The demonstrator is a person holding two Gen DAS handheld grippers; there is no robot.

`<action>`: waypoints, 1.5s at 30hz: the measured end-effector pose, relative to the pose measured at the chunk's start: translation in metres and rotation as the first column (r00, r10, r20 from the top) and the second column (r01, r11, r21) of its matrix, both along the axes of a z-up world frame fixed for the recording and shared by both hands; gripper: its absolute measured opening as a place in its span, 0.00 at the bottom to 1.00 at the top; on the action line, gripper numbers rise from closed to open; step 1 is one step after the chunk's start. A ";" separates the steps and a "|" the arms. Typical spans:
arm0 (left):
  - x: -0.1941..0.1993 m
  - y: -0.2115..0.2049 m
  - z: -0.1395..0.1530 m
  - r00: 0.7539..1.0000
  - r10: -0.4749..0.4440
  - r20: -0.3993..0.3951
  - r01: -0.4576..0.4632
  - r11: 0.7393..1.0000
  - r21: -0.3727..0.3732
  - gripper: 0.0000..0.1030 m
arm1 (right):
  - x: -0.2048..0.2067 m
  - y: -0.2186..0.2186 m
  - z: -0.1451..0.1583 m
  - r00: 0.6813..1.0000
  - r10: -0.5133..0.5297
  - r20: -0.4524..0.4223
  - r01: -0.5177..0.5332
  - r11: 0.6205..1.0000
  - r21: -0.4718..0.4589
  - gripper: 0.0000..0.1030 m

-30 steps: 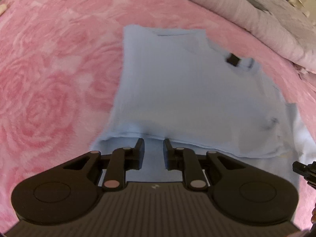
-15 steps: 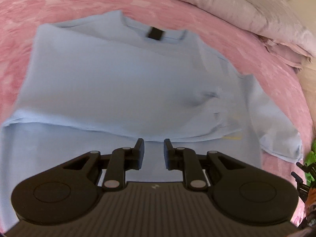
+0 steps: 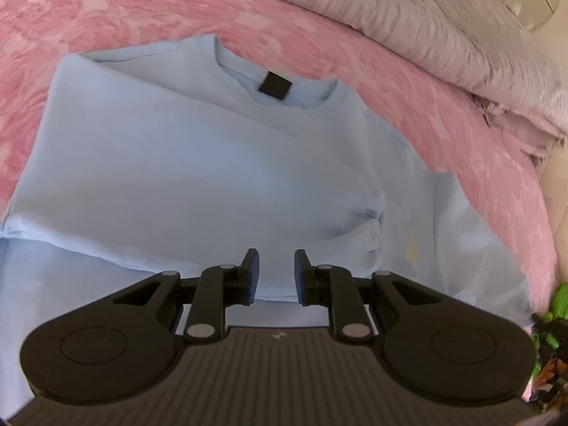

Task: Fold clothes
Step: 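Grasp the other sleeve with the right gripper and fold it across the body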

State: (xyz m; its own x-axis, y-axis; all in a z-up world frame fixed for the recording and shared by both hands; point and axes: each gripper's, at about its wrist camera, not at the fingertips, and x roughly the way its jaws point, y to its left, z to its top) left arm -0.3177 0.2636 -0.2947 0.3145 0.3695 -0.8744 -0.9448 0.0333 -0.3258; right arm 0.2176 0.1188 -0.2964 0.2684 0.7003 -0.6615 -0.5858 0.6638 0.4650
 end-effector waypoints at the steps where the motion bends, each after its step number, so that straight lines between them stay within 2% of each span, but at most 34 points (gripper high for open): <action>1: -0.003 -0.001 0.000 1.000 0.007 0.002 -0.007 1.000 -0.001 0.15 | -0.018 0.008 0.016 0.993 0.069 0.092 -0.070 0.997 0.009 0.02; 3: -0.010 -0.006 0.000 1.000 0.024 0.007 -0.024 1.000 -0.009 0.15 | -0.066 0.023 0.045 0.943 0.230 0.239 -0.243 0.970 0.025 0.02; 4: -0.014 -0.008 0.000 0.999 0.034 0.011 -0.033 0.999 -0.014 0.15 | -0.095 0.028 0.057 0.897 0.321 0.304 -0.343 0.939 0.022 0.02; 5: -0.018 -0.011 0.000 0.999 0.045 0.019 -0.045 0.999 -0.020 0.15 | -0.125 0.032 0.067 0.834 0.414 0.364 -0.449 0.894 0.011 0.02; 7: -0.028 -0.019 -0.001 0.997 0.073 0.034 -0.072 0.997 -0.029 0.15 | -0.186 0.034 0.079 0.665 0.602 0.442 -0.657 0.753 -0.036 0.02; 9: -0.037 -0.025 -0.001 0.994 0.101 0.044 -0.100 0.994 -0.038 0.15 | -0.244 0.030 0.075 0.475 0.768 0.430 -0.809 0.573 -0.129 0.03; 10: -0.041 -0.028 -0.001 0.992 0.114 0.046 -0.111 0.993 -0.045 0.15 | -0.268 0.031 0.067 0.394 0.832 0.391 -0.844 0.496 -0.204 0.03; 12: -0.050 -0.034 -0.003 0.989 0.138 0.047 -0.135 0.989 -0.058 0.15 | -0.302 0.031 0.045 0.287 0.912 0.294 -0.858 0.381 -0.344 0.09; 13: -0.053 -0.037 -0.004 0.988 0.148 0.049 -0.145 0.987 -0.064 0.16 | -0.312 0.029 0.035 0.246 0.938 0.246 -0.861 0.328 -0.390 0.12; 14: -0.056 -0.039 -0.005 0.987 0.153 0.054 -0.149 0.986 -0.068 0.16 | -0.315 0.026 0.028 0.226 0.950 0.214 -0.862 0.298 -0.410 0.12; 16: -0.058 -0.042 -0.008 0.985 0.158 0.068 -0.153 0.985 -0.074 0.18 | -0.307 0.018 0.016 0.241 0.955 0.170 -0.855 0.292 -0.429 0.13; 17: -0.057 -0.043 -0.010 0.984 0.159 0.079 -0.153 0.985 -0.080 0.19 | -0.298 0.016 0.012 0.268 0.952 0.148 -0.845 0.306 -0.439 0.13; 19: -0.052 -0.043 -0.016 0.980 0.158 0.119 -0.147 0.984 -0.096 0.19 | -0.276 0.014 0.007 0.342 0.934 0.103 -0.816 0.350 -0.461 0.14; 24: -0.021 -0.032 -0.036 0.948 0.162 0.274 -0.121 0.980 -0.161 0.25 | -0.191 0.041 -0.002 0.642 0.766 -0.031 -0.688 0.557 -0.465 0.15; 26: -0.007 -0.025 -0.045 0.948 0.154 0.278 -0.110 0.980 -0.167 0.25 | -0.165 0.048 -0.004 0.734 0.673 -0.089 -0.637 0.637 -0.434 0.15; 27: -0.001 -0.023 -0.048 0.951 0.148 0.273 -0.105 0.980 -0.167 0.25 | -0.152 0.051 -0.005 0.773 0.623 -0.120 -0.609 0.675 -0.417 0.15; 28: 0.003 -0.021 -0.051 0.953 0.145 0.267 -0.102 0.980 -0.168 0.25 | -0.145 0.053 -0.006 0.797 0.588 -0.139 -0.587 0.700 -0.406 0.15; 31: 0.012 -0.018 -0.057 0.955 0.141 0.261 -0.098 0.980 -0.171 0.24 | -0.138 0.054 -0.006 0.831 0.530 -0.167 -0.549 0.738 -0.391 0.15; 34: 0.015 -0.020 -0.051 0.954 0.129 0.272 -0.093 0.986 -0.141 0.05 | -0.145 0.042 -0.009 0.827 0.537 -0.165 -0.553 0.726 -0.409 0.16; 37: 0.010 -0.024 -0.022 0.960 0.069 0.271 -0.067 0.998 -0.016 0.02 | -0.164 0.023 -0.007 0.816 0.558 -0.148 -0.563 0.712 -0.420 0.16; 39: 0.004 -0.026 0.005 0.974 0.010 0.225 -0.032 0.995 0.094 0.02 | -0.171 0.020 -0.006 0.809 0.572 -0.135 -0.569 0.704 -0.425 0.16; 41: -0.007 -0.027 0.036 0.991 -0.036 0.127 0.005 0.972 0.235 0.02 | -0.173 0.017 -0.006 0.801 0.584 -0.134 -0.579 0.698 -0.422 0.16; 43: -0.025 -0.025 0.060 0.999 -0.033 0.018 0.025 0.935 0.353 0.02 | -0.174 0.014 -0.006 0.792 0.596 -0.134 -0.590 0.691 -0.418 0.16; 45: -0.048 -0.021 0.071 0.999 -0.007 -0.043 0.024 0.918 0.396 0.02 | -0.177 0.013 -0.005 0.784 0.607 -0.131 -0.599 0.685 -0.415 0.16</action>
State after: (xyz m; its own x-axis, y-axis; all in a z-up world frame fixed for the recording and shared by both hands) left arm -0.3659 0.2428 -0.2239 0.2907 0.6835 -0.6695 -0.9552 0.1664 -0.2448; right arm 0.0410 0.1318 -0.3018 -0.1020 0.3756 -0.9211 -0.9323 0.2870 0.2203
